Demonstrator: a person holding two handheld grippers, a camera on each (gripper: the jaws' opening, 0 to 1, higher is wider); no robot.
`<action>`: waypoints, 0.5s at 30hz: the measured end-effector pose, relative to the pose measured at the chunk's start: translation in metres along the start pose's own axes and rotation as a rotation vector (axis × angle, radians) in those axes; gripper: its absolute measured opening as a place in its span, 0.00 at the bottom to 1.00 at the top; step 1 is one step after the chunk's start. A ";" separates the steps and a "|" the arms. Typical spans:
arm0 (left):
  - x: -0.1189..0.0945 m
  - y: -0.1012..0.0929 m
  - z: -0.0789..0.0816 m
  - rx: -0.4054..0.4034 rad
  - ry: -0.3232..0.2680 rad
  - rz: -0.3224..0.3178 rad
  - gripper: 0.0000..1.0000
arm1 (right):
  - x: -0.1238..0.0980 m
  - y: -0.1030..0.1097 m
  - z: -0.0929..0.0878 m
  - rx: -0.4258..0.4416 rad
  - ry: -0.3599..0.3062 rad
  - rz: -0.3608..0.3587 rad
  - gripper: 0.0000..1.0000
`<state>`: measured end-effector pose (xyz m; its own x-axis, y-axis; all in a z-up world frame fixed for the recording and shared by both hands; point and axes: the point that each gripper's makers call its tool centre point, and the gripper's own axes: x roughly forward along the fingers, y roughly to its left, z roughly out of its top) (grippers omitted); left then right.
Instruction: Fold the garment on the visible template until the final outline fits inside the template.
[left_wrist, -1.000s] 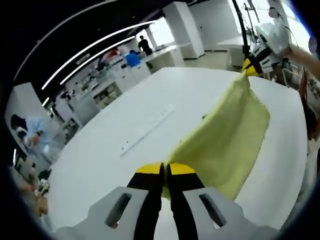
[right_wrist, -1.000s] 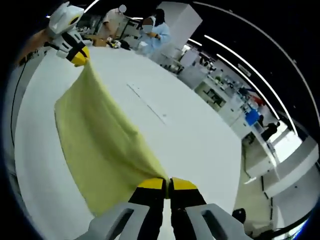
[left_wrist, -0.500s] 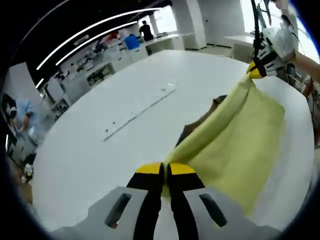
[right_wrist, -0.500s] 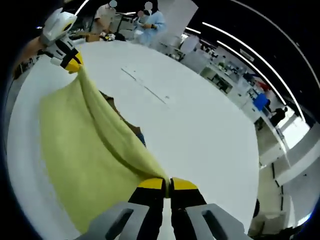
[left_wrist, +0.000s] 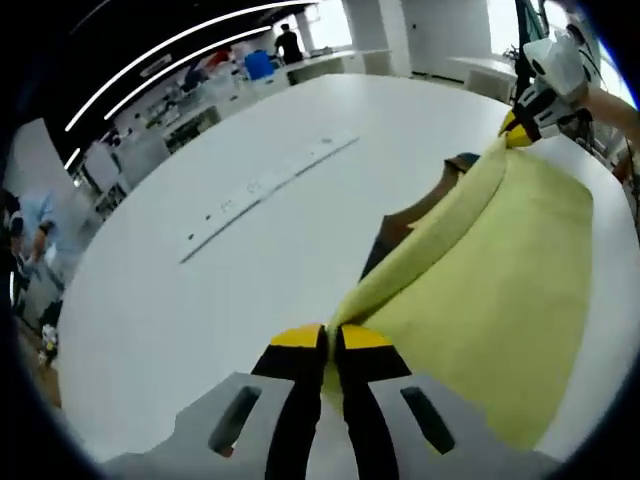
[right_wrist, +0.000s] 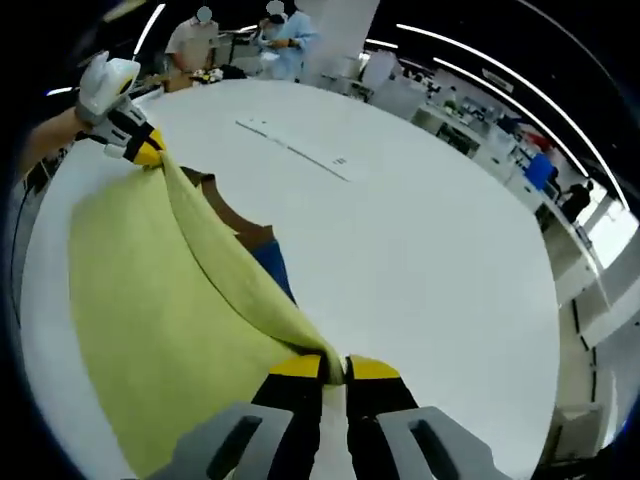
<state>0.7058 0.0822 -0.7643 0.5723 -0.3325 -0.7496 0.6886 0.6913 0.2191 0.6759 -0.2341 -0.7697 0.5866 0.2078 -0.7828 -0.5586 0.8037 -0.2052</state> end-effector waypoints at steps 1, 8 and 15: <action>0.001 0.000 -0.001 0.004 0.001 -0.002 0.02 | 0.000 0.001 0.000 -0.001 -0.002 0.002 0.04; -0.008 0.004 -0.005 0.021 -0.008 -0.001 0.07 | -0.008 0.001 0.002 0.029 -0.018 0.025 0.13; -0.017 0.001 -0.013 0.087 -0.022 -0.054 0.17 | -0.013 0.011 0.006 -0.096 -0.039 0.049 0.29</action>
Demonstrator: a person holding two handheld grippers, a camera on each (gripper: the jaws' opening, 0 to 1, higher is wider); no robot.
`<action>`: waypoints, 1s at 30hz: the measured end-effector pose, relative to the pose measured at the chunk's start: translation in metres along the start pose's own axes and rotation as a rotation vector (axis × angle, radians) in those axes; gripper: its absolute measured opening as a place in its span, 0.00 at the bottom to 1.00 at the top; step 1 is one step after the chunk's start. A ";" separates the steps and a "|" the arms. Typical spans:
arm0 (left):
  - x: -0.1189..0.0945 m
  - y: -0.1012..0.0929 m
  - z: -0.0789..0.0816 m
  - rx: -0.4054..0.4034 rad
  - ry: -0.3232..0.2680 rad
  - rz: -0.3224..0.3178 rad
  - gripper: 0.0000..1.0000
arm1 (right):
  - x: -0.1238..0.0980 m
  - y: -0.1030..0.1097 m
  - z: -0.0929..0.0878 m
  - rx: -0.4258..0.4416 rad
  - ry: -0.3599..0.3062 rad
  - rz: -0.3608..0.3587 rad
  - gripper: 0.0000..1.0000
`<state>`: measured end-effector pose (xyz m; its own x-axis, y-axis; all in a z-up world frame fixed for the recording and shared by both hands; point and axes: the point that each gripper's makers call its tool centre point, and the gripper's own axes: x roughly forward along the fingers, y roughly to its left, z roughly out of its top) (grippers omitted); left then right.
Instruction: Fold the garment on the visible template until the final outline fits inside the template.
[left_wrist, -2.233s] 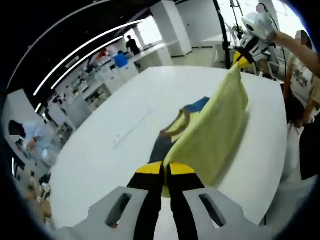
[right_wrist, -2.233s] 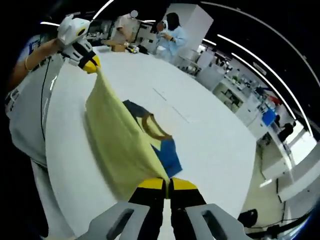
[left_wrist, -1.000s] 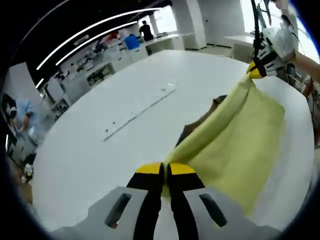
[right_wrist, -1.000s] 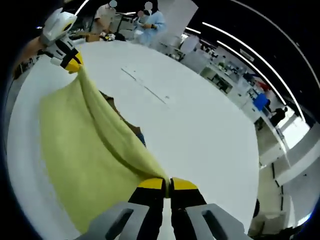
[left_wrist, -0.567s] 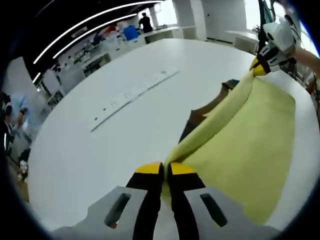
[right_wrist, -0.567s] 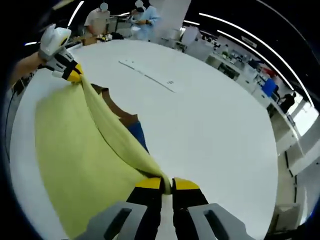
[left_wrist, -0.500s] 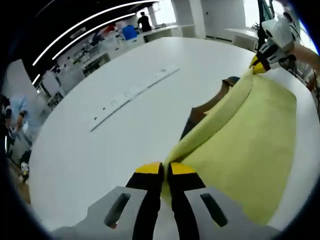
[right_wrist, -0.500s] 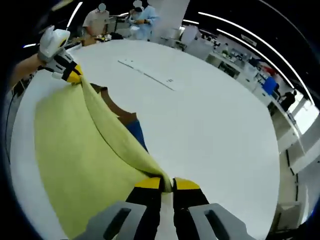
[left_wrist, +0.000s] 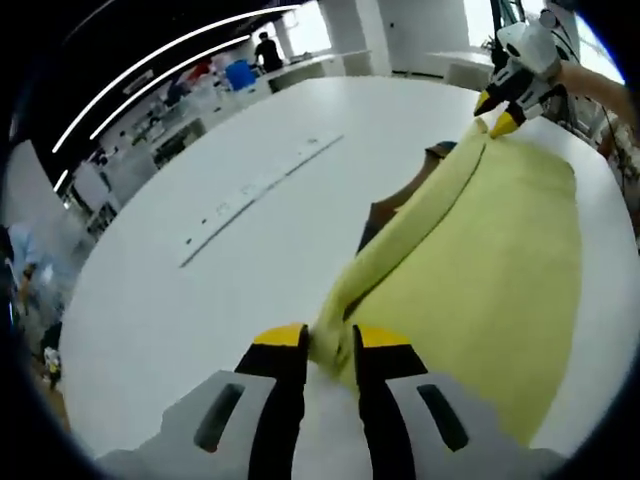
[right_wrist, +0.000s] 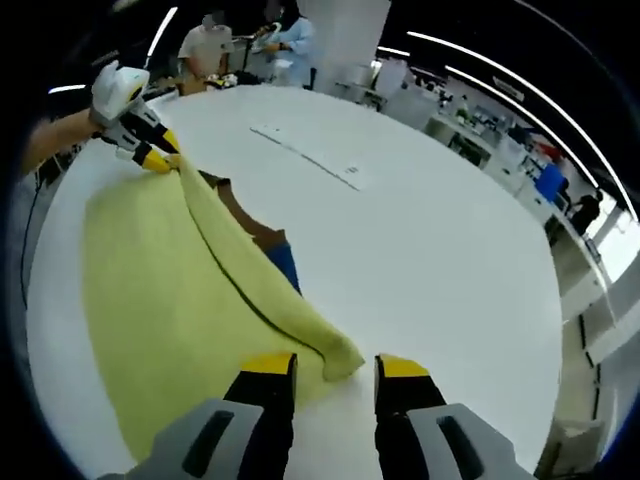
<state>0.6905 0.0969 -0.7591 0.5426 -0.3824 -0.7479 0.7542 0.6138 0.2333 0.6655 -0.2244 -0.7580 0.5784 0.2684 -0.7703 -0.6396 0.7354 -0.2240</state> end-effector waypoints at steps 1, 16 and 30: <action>-0.001 0.000 -0.001 0.007 0.002 0.002 0.18 | 0.001 0.001 0.000 -0.011 0.003 0.000 0.31; 0.008 0.023 -0.001 0.095 -0.027 0.109 0.04 | 0.023 0.005 0.018 -0.026 -0.093 -0.022 0.27; 0.017 0.034 0.000 -0.276 -0.087 0.114 0.04 | 0.028 -0.023 0.020 0.063 -0.107 -0.134 0.00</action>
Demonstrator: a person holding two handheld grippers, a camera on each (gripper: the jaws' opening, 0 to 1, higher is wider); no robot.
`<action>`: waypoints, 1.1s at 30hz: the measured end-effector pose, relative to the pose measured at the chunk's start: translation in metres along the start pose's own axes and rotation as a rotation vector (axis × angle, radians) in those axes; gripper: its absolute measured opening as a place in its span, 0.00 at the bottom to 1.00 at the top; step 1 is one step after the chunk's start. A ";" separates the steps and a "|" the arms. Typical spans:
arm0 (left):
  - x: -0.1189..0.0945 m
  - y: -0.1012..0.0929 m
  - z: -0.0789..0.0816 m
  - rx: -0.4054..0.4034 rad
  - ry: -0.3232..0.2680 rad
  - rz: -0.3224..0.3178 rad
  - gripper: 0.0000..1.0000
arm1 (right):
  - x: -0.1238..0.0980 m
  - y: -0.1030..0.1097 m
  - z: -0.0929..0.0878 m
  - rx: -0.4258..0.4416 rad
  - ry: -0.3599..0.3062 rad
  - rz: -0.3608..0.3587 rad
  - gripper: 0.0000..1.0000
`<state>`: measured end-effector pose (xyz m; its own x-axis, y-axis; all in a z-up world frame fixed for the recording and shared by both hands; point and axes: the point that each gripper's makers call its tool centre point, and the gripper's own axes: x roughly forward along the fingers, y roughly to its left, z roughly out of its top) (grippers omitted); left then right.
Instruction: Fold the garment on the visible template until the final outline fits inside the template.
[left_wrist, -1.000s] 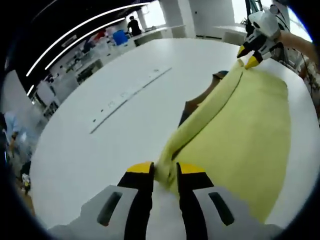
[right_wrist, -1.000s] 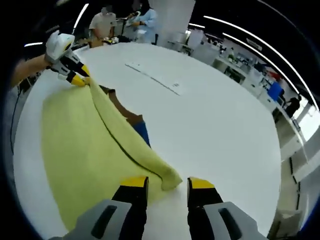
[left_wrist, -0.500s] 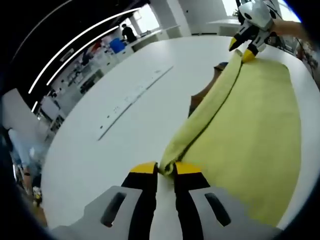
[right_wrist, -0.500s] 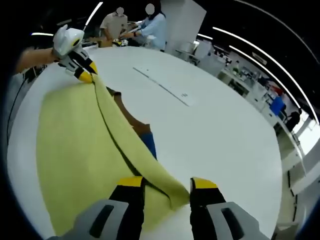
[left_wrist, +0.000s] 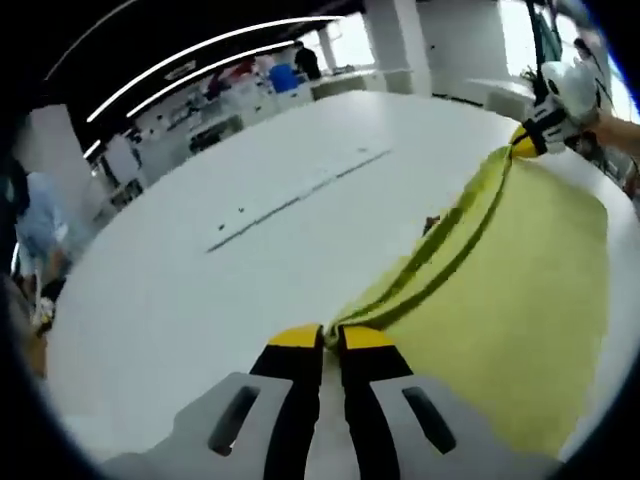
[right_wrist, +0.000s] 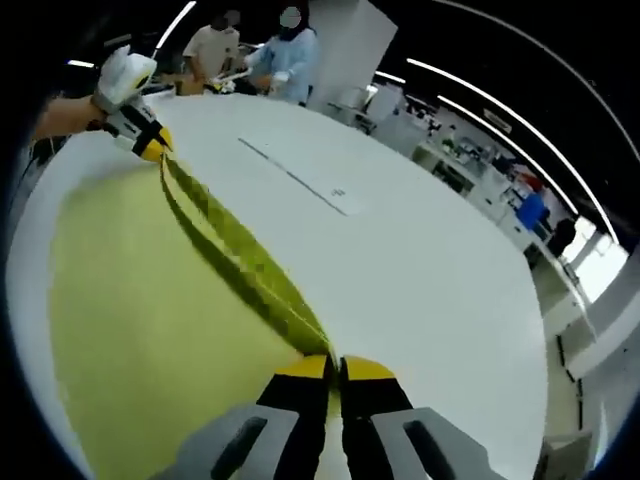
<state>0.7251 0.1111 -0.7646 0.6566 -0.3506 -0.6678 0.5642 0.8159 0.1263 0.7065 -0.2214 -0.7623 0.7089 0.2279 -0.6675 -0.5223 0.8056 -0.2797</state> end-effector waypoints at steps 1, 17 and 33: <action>0.001 0.001 0.000 -0.035 -0.004 0.005 0.04 | 0.002 -0.001 0.000 0.008 -0.003 0.001 0.00; -0.013 0.002 0.000 -0.145 -0.020 0.016 0.17 | -0.020 -0.013 0.005 0.441 -0.019 0.020 0.29; -0.065 -0.034 -0.005 -0.213 -0.065 -0.169 0.43 | -0.082 0.035 0.003 0.474 0.041 0.169 0.43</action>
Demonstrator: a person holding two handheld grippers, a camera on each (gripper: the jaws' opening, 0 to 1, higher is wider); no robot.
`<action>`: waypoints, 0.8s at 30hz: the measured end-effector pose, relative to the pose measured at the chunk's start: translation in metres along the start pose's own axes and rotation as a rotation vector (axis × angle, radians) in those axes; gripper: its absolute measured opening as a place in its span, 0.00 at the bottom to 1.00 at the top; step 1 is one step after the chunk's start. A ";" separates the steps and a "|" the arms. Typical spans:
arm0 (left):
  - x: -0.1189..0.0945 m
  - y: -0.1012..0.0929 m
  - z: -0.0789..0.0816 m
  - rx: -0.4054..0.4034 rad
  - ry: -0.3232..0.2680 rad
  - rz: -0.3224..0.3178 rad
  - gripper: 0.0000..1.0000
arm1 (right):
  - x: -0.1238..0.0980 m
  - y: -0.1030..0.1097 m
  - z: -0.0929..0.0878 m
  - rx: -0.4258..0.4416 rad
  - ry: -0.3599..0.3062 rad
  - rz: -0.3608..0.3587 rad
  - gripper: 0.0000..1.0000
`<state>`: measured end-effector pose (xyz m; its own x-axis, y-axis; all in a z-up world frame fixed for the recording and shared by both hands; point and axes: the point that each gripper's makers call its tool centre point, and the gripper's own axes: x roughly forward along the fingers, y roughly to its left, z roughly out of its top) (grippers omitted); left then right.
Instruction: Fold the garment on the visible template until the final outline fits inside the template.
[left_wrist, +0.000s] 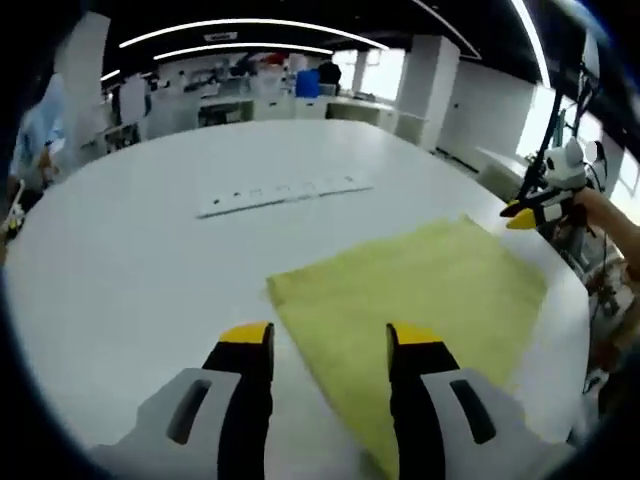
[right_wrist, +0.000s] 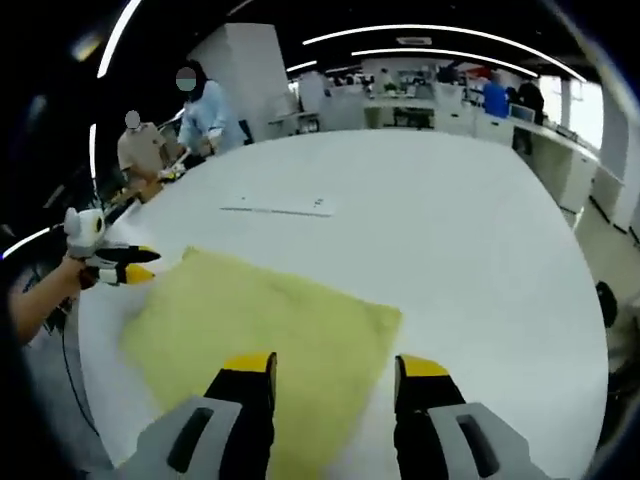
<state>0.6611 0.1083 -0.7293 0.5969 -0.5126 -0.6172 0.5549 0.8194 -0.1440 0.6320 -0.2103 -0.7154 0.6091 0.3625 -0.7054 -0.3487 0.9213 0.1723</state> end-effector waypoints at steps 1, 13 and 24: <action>-0.003 -0.002 -0.002 0.011 0.003 -0.005 0.44 | -0.003 0.001 -0.001 -0.005 0.001 0.000 0.44; -0.037 -0.024 -0.033 0.040 0.032 -0.065 0.46 | -0.030 0.018 -0.032 -0.057 0.043 0.008 0.40; -0.056 -0.043 -0.060 0.043 0.039 -0.082 0.43 | -0.046 0.031 -0.065 -0.096 0.075 -0.003 0.35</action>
<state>0.5687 0.1170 -0.7350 0.5257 -0.5663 -0.6348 0.6255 0.7631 -0.1627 0.5471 -0.2072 -0.7225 0.5566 0.3450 -0.7558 -0.4162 0.9031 0.1058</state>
